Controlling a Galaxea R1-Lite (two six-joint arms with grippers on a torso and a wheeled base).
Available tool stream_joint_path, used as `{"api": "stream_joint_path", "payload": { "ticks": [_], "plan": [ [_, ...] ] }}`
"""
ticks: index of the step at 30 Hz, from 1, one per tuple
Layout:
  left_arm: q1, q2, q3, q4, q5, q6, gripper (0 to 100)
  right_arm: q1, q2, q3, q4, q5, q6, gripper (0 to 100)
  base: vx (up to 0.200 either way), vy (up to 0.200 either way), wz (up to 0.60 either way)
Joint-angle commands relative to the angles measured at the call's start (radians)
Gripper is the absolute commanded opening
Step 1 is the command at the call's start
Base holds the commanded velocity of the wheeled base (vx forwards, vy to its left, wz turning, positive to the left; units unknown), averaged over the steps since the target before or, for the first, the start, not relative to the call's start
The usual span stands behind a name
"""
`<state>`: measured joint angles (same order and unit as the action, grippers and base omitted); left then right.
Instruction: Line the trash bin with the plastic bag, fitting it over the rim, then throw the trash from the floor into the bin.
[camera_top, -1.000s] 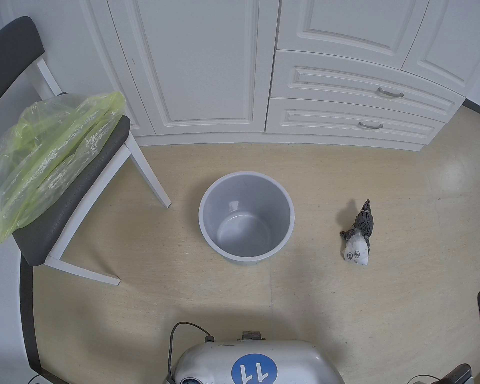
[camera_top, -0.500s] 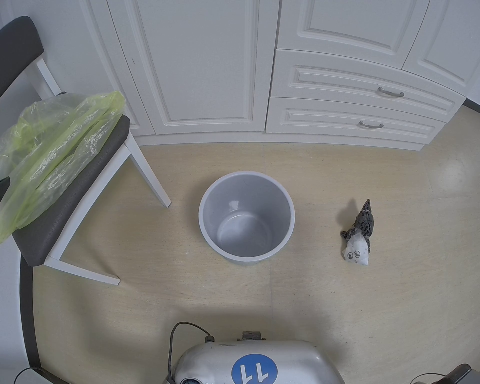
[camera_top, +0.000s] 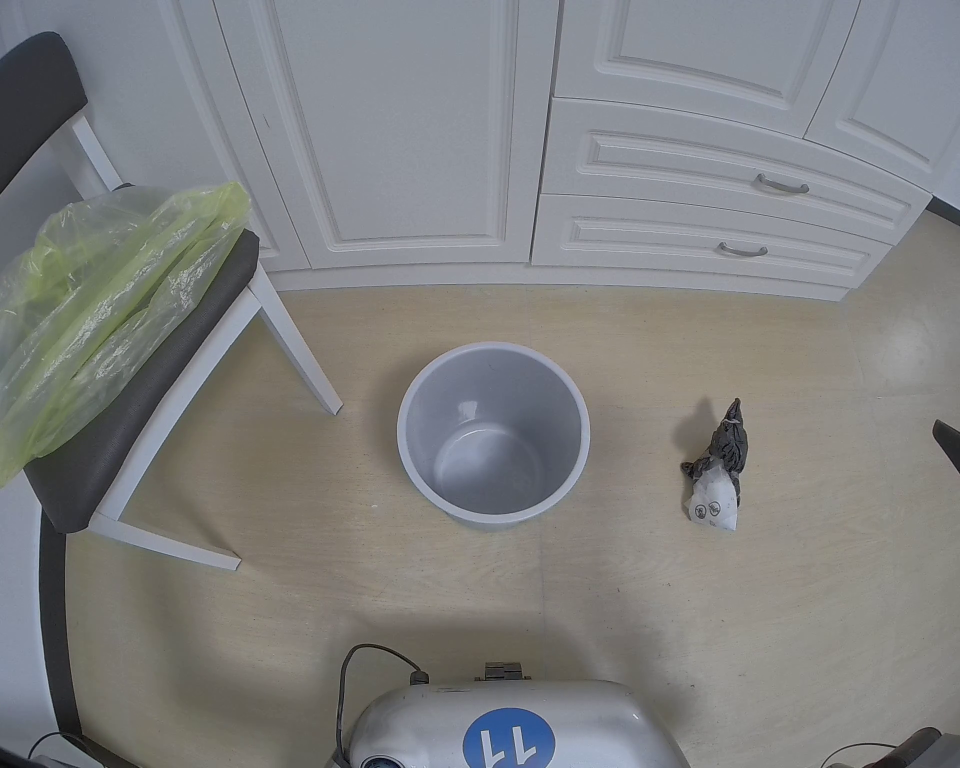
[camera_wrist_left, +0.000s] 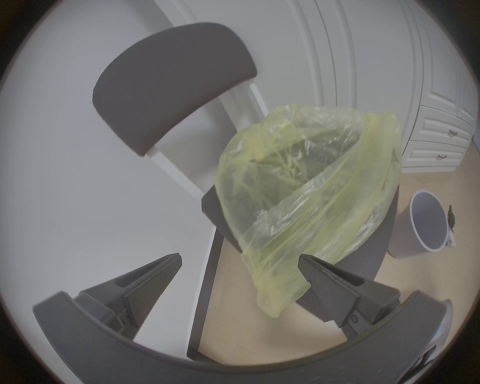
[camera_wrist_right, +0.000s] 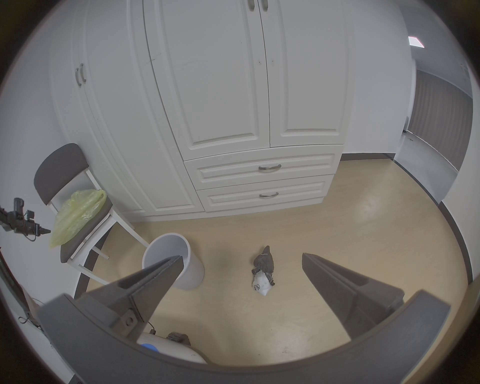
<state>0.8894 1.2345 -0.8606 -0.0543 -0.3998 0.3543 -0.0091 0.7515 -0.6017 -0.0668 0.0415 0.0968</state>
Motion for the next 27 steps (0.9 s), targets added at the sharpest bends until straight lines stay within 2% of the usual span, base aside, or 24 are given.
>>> {"api": "stream_joint_path", "payload": {
  "ticks": [1,5,7,9,14,21,27],
  "plan": [
    [0.057,0.040,0.034,-0.010,-0.016,0.009,100,-0.002,0.014,0.000,-0.001,0.000,0.001,100,0.000,0.000,0.00],
    [0.068,0.023,0.060,-0.010,-0.053,0.009,100,-0.002,0.008,0.000,-0.001,0.000,0.001,100,0.000,0.000,0.00],
    [0.083,-0.004,0.083,-0.009,-0.108,0.008,100,-0.002,0.002,0.002,0.001,0.000,0.001,100,0.000,0.000,0.00],
    [0.091,-0.018,0.107,-0.009,-0.125,0.009,100,-0.002,-0.001,0.003,0.001,0.000,0.001,100,0.000,0.000,0.00],
    [0.094,-0.021,0.166,-0.012,-0.129,0.008,100,0.001,0.008,0.020,-0.001,0.001,-0.003,100,0.000,0.000,0.00],
    [0.097,0.031,0.150,-0.019,-0.129,0.008,100,0.000,0.012,0.025,-0.001,0.001,-0.003,100,0.000,0.000,0.00],
    [0.094,0.088,0.155,-0.098,-0.126,0.002,100,0.000,0.002,0.025,-0.001,0.000,-0.003,100,0.000,0.000,0.00]
  ]
}}
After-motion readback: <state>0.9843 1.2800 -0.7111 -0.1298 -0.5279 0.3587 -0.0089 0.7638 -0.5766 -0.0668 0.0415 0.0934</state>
